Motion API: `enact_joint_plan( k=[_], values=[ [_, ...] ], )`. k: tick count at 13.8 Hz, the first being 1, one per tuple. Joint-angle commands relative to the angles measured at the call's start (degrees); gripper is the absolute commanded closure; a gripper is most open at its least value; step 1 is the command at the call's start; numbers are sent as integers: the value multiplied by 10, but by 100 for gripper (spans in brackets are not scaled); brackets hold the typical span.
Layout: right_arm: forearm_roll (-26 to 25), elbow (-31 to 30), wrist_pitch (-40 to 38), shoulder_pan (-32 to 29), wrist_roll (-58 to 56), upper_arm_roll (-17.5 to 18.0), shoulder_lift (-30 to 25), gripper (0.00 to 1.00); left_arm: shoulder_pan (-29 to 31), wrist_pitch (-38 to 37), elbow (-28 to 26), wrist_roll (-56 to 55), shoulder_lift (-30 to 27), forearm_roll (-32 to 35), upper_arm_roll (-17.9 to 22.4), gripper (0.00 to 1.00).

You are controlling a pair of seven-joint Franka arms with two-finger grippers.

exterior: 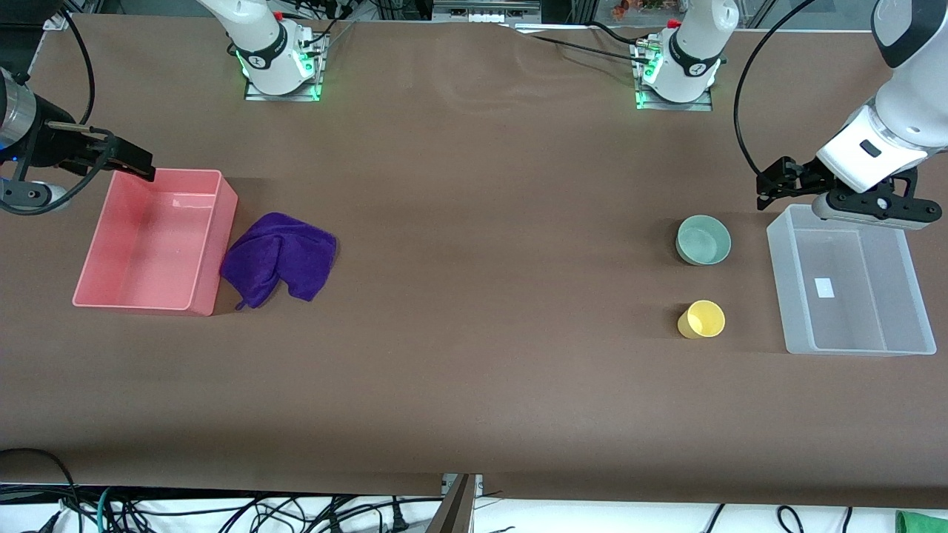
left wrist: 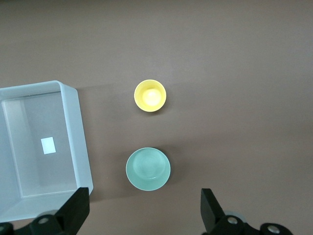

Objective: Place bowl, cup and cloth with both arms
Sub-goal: 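Reach the left gripper to the green bowl while the right gripper reaches the cloth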

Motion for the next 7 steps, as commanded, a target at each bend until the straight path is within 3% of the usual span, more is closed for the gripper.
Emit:
enact_joint_plan(
  k=[1, 7],
  values=[
    [10, 0, 4, -4, 9, 3, -4, 0, 4, -14, 9, -5, -6, 2, 1, 0],
    [13, 11, 3, -4, 0, 4, 2, 0, 7, -40, -13, 0, 10, 2, 1, 0]
  ],
)
